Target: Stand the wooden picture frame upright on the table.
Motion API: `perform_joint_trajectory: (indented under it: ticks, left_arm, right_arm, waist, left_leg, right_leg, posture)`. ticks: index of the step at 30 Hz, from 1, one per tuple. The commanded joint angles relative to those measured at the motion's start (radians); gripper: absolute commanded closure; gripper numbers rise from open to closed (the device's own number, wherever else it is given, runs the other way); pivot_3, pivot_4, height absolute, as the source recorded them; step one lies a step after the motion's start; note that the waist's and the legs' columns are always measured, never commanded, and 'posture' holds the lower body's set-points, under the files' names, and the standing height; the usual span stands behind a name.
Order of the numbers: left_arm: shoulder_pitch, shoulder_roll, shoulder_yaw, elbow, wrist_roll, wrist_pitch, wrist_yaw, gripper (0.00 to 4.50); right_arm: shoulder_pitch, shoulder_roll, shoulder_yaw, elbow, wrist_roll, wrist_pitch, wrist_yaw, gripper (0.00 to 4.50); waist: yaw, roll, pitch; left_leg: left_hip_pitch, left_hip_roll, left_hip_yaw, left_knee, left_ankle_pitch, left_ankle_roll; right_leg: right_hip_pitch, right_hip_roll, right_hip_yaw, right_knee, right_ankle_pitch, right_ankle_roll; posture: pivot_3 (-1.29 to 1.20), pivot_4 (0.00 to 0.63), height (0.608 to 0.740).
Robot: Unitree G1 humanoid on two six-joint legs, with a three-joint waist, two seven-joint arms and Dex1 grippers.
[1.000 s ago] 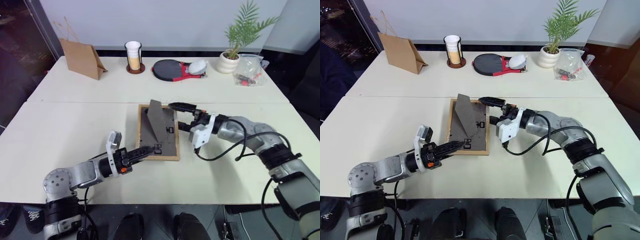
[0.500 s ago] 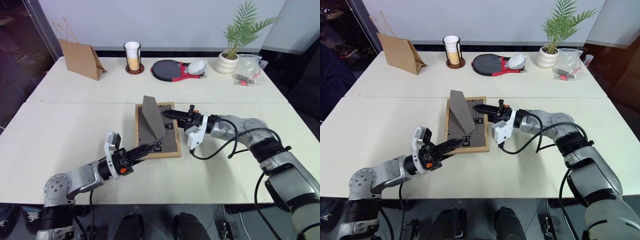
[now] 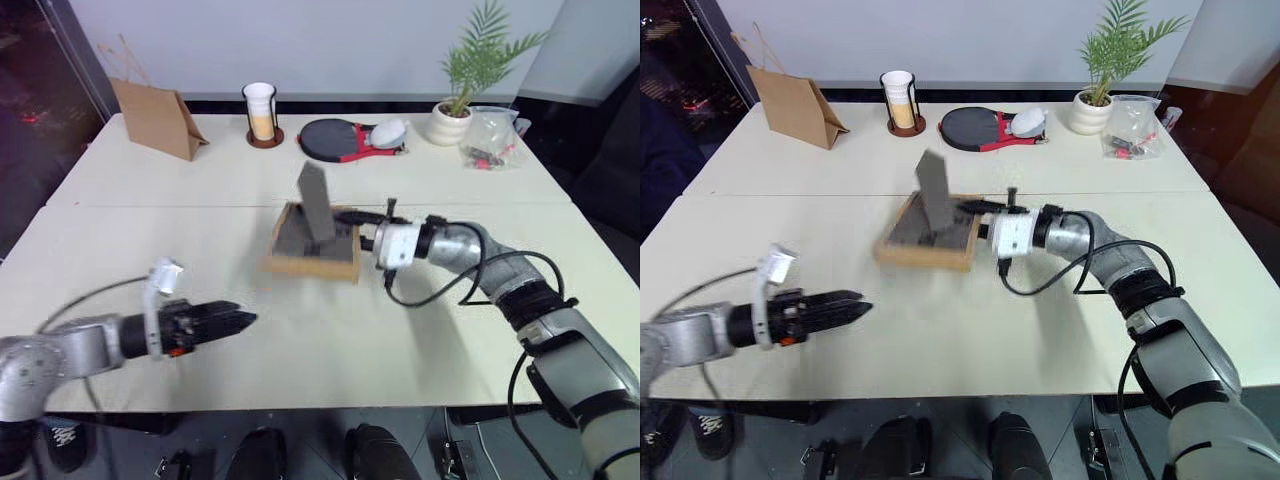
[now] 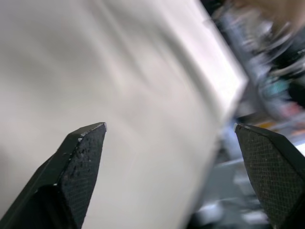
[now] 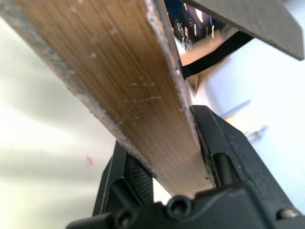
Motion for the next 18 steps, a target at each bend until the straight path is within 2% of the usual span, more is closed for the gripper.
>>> perform_joint_trajectory:
  ticks: [1, 5, 8, 18]
  left_arm:
    - [-0.074, -0.005, -0.025, 0.075, 0.135, -0.101, -0.082, 0.06]
    - [-0.132, -0.051, -0.062, 0.098, 0.209, -0.139, -0.105, 0.06]
    - [-0.140, -0.085, -0.073, 0.078, 0.223, -0.130, -0.109, 0.06]
    - [-0.146, -0.144, -0.084, 0.026, 0.255, -0.111, -0.105, 0.06]
  right_arm:
    - [0.003, 0.017, -0.083, -0.207, 0.439, 0.568, 0.321, 3.38]
    - [-0.020, 0.010, -0.102, -0.226, 0.569, 0.932, 0.516, 3.38]
    - [-0.061, 0.048, -0.104, -0.116, 0.535, 1.001, 0.587, 3.38]
    - [-0.127, 0.206, -0.098, 0.343, 0.305, 0.799, 0.720, 3.38]
  waist:
    - [0.008, 0.000, 0.000]
    - [0.013, 0.000, 0.000]
    - [0.010, 0.000, 0.000]
    - [0.003, 0.000, 0.000]
  left_leg:
    - [0.000, 0.000, 0.000, 0.000, 0.000, 0.000]
    - [-0.001, -0.001, -0.001, 0.000, -0.002, 0.003]
    - [-0.002, -0.002, 0.000, -0.001, -0.003, 0.004]
    - [-0.004, -0.002, 0.002, -0.003, -0.003, 0.004]
  right_leg:
    - [0.000, -0.001, -0.001, 0.000, 0.000, 0.000]
    - [0.000, -0.006, -0.003, -0.001, 0.000, 0.000]
    - [-0.002, -0.007, -0.003, -0.002, 0.000, 0.000]
    - [-0.006, -0.008, -0.003, -0.001, 0.001, 0.001]
  posture:
    - [0.00, 0.150, 0.740]
    - [0.00, 0.150, 0.740]
    - [0.00, 0.150, 0.740]
    - [0.00, 0.150, 0.740]
